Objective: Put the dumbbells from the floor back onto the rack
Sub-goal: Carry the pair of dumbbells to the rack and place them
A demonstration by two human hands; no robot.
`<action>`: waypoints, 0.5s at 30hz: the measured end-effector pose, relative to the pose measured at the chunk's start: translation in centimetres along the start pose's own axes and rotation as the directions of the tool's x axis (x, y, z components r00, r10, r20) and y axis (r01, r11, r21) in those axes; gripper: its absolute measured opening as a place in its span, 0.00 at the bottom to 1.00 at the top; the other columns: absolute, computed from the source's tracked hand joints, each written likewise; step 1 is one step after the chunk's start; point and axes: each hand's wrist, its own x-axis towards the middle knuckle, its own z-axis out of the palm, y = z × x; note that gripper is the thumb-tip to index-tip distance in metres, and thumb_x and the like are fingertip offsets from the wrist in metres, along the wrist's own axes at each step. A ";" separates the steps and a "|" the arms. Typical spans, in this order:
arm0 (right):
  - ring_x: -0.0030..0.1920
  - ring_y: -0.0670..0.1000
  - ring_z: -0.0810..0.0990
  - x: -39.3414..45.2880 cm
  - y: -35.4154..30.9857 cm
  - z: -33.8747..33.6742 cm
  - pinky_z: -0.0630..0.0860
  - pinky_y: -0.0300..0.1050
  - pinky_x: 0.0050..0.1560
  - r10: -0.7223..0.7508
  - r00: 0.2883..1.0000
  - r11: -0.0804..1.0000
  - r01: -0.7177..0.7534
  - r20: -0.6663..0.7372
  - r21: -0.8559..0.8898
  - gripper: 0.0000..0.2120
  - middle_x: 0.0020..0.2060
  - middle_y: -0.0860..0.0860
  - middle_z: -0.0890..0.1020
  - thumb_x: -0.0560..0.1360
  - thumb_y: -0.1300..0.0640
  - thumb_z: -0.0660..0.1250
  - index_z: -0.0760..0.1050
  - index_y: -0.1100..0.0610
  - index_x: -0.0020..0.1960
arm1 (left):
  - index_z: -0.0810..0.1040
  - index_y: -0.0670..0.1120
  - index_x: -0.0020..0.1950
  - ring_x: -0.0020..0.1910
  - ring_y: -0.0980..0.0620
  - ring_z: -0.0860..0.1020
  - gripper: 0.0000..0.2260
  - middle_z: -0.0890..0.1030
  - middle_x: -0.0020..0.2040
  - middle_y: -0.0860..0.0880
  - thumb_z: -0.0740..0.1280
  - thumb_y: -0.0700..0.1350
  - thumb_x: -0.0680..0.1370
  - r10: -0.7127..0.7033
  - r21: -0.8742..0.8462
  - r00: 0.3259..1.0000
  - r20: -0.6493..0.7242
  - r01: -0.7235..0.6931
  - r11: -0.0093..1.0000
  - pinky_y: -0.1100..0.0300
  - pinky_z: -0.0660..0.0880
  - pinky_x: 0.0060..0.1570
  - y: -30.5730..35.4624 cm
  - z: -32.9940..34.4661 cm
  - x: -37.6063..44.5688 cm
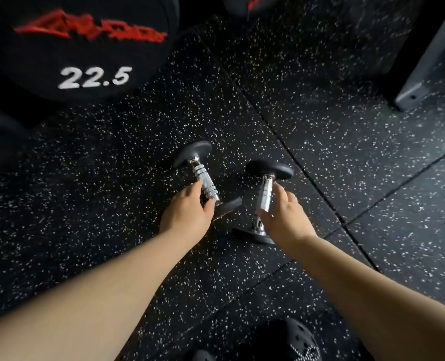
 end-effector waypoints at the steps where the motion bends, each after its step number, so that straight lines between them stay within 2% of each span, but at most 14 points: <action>1: 0.62 0.60 0.72 0.6 0.4 0.7 0.70 0.54 0.60 0.020 1.000 0.999 -0.020 -0.010 0.045 0.32 0.64 0.59 0.70 0.76 0.48 0.63 0.54 0.53 0.75 | 0.60 0.52 0.73 0.65 0.45 0.70 0.25 0.70 0.69 0.47 0.59 0.56 0.78 -0.051 -0.031 0.999 0.016 0.052 0.998 0.51 0.69 0.58 -0.2 0.5 0.8; 4: 0.59 0.60 0.73 2.1 1.2 2.5 0.70 0.49 0.57 0.067 0.998 0.992 -0.066 -0.003 0.109 0.32 0.63 0.59 0.70 0.75 0.50 0.66 0.56 0.55 0.73 | 0.57 0.52 0.75 0.67 0.44 0.68 0.28 0.66 0.72 0.46 0.60 0.57 0.77 -0.181 -0.092 0.980 0.082 0.188 0.978 0.50 0.68 0.61 -1.1 2.3 3.0; 6: 0.54 0.58 0.74 2.8 1.8 3.6 0.68 0.45 0.52 0.087 0.996 0.988 -0.088 0.012 0.125 0.31 0.62 0.60 0.71 0.74 0.52 0.67 0.57 0.56 0.72 | 0.55 0.51 0.75 0.67 0.43 0.69 0.30 0.65 0.73 0.45 0.61 0.56 0.77 -0.209 -0.121 0.971 0.116 0.223 0.967 0.50 0.68 0.61 -1.2 3.3 4.0; 9: 0.46 0.52 0.72 3.2 2.0 4.1 0.67 0.43 0.48 0.103 0.995 0.976 -0.102 0.002 0.193 0.30 0.59 0.59 0.74 0.73 0.56 0.70 0.59 0.55 0.70 | 0.55 0.50 0.75 0.60 0.42 0.75 0.32 0.70 0.69 0.45 0.66 0.54 0.75 -0.246 -0.190 0.963 0.114 0.264 0.946 0.53 0.72 0.53 -0.8 3.9 4.6; 12: 0.45 0.54 0.73 5.3 2.0 5.3 0.68 0.45 0.45 0.093 0.995 0.967 -0.081 -0.037 0.242 0.30 0.56 0.58 0.77 0.70 0.63 0.70 0.59 0.55 0.68 | 0.59 0.46 0.72 0.55 0.43 0.78 0.33 0.76 0.64 0.44 0.71 0.50 0.73 -0.289 -0.318 0.951 0.105 0.308 0.897 0.58 0.71 0.45 -0.7 5.2 6.9; 15: 0.46 0.56 0.75 5.8 1.8 5.4 0.68 0.45 0.44 0.126 0.992 0.946 -0.113 -0.023 0.304 0.31 0.54 0.57 0.78 0.71 0.65 0.67 0.58 0.55 0.69 | 0.62 0.43 0.69 0.51 0.43 0.79 0.32 0.78 0.59 0.43 0.73 0.50 0.71 -0.339 -0.437 0.933 0.124 0.358 0.826 0.57 0.72 0.42 -0.1 5.4 7.7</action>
